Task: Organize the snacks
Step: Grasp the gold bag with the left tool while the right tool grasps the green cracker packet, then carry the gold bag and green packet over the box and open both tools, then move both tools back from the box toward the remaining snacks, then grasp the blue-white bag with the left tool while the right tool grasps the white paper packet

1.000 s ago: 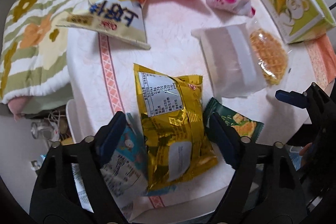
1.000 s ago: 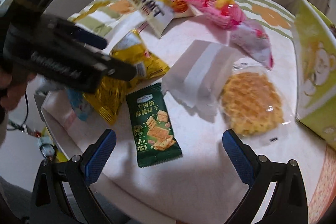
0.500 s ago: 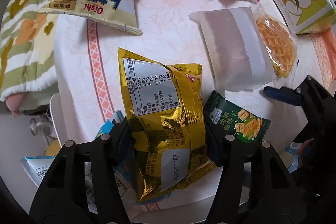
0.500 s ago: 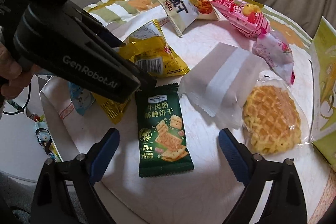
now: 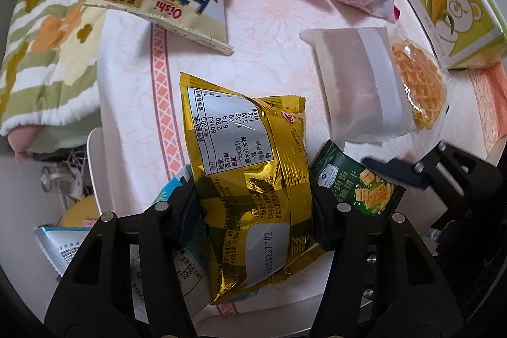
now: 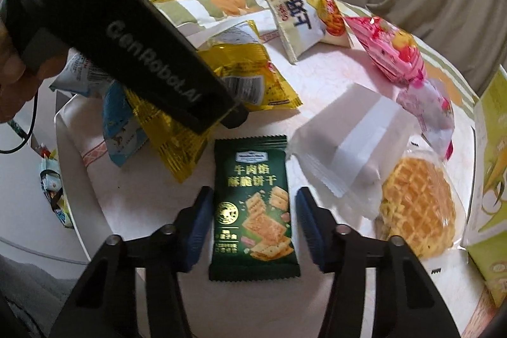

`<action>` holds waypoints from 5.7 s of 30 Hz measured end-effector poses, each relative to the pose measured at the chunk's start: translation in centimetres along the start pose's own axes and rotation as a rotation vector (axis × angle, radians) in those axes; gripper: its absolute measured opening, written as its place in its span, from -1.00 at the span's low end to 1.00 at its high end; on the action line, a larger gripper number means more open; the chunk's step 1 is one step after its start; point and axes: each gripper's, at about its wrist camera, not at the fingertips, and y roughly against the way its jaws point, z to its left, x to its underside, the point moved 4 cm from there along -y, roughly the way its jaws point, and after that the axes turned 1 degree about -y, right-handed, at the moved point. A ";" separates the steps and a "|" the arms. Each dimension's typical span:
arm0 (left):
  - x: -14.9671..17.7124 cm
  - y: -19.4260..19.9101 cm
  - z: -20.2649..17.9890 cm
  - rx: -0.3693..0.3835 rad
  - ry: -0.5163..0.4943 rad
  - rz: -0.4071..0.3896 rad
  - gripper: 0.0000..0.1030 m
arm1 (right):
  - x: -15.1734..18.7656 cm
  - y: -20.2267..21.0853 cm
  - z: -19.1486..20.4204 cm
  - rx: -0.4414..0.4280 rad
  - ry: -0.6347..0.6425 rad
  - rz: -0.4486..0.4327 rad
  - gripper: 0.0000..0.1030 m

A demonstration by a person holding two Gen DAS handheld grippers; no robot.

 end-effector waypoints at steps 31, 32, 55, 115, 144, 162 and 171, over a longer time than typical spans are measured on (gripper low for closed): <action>-7.0 18.5 -4.6 0.135 -0.078 -0.397 0.04 | -6.0 19.4 -12.7 0.225 -0.445 -0.233 -0.22; -7.6 18.8 -5.4 0.137 -0.085 -0.405 0.04 | -5.9 20.1 -13.6 0.236 -0.455 -0.239 -0.22; -25.4 14.6 -26.9 0.206 -0.081 -0.389 0.04 | -0.3 26.5 -36.7 0.281 -0.597 -0.244 -0.22; -21.8 14.6 -24.4 0.121 -0.035 -0.395 0.91 | -1.3 26.2 -36.8 0.201 -0.631 -0.230 0.98; -1.5 17.6 -5.6 -0.139 0.187 -0.336 0.91 | -8.6 21.7 -18.1 0.004 -0.366 -0.226 0.98; 4.8 8.2 0.9 -0.178 -0.555 0.106 0.91 | -6.9 14.0 -9.1 0.166 -0.555 -0.074 0.98; 5.6 3.3 0.9 -0.184 -0.710 0.198 0.91 | -4.3 11.1 -7.8 0.195 -0.662 -0.006 0.98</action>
